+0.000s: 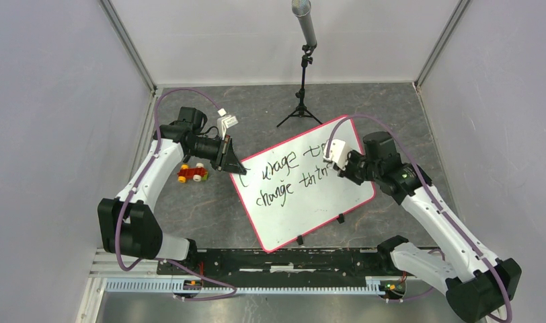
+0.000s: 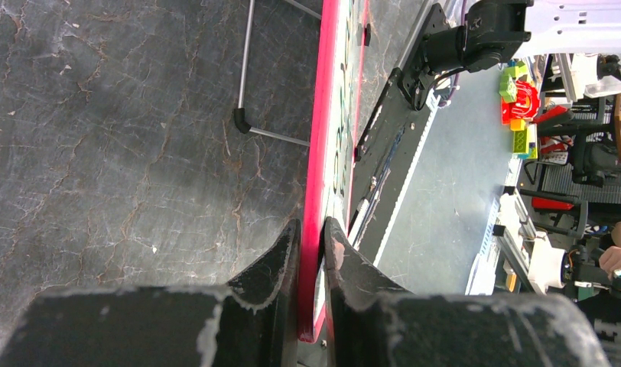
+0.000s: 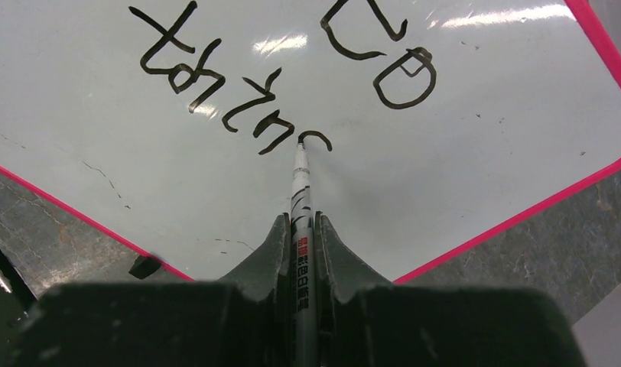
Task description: Write a sentence on the whiteboard
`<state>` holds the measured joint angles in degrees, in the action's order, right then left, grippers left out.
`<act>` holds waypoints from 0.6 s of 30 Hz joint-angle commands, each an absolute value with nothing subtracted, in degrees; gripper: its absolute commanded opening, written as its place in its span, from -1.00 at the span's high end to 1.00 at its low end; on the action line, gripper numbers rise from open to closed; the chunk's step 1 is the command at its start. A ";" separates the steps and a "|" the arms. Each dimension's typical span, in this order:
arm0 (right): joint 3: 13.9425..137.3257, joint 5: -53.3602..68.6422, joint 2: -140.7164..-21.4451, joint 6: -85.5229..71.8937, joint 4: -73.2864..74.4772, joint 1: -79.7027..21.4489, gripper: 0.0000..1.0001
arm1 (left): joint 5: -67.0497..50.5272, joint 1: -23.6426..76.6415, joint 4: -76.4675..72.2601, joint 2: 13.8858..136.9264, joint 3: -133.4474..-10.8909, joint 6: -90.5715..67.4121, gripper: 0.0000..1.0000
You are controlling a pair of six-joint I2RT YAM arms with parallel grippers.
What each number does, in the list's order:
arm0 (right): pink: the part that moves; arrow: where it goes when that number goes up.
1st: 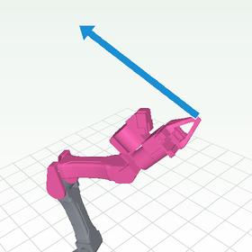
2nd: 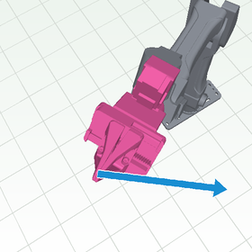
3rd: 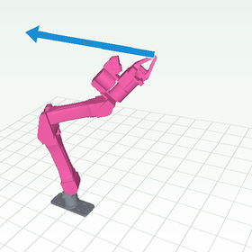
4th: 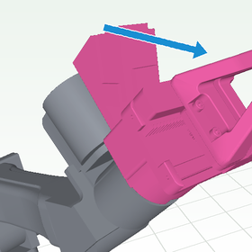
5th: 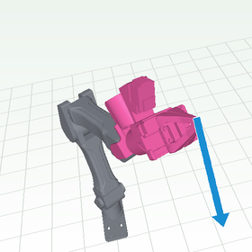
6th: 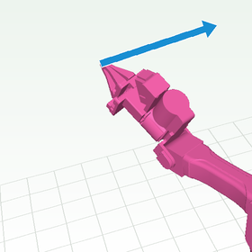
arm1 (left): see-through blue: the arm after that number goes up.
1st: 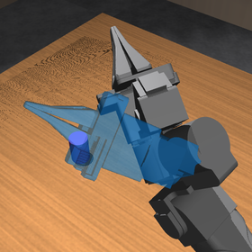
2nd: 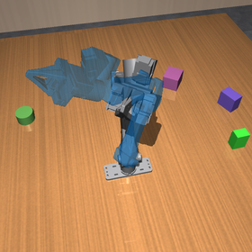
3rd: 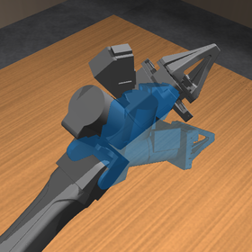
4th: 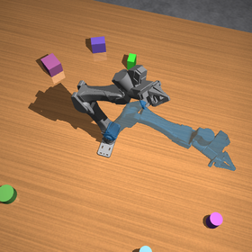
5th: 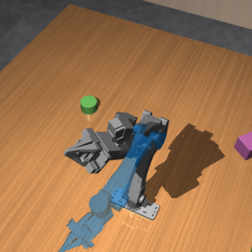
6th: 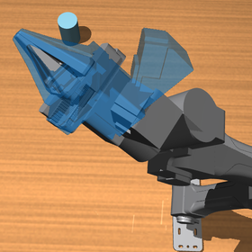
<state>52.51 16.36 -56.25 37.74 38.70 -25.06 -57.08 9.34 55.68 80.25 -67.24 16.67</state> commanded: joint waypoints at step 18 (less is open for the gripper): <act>55.29 10.50 -56.33 38.32 36.28 -24.78 1.00 | -52.47 10.90 54.67 81.50 -67.68 19.76 0.95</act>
<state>51.83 11.86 -55.33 38.83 39.27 -25.06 -57.08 9.34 55.68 80.31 -67.24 16.67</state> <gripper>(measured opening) 0.144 0.195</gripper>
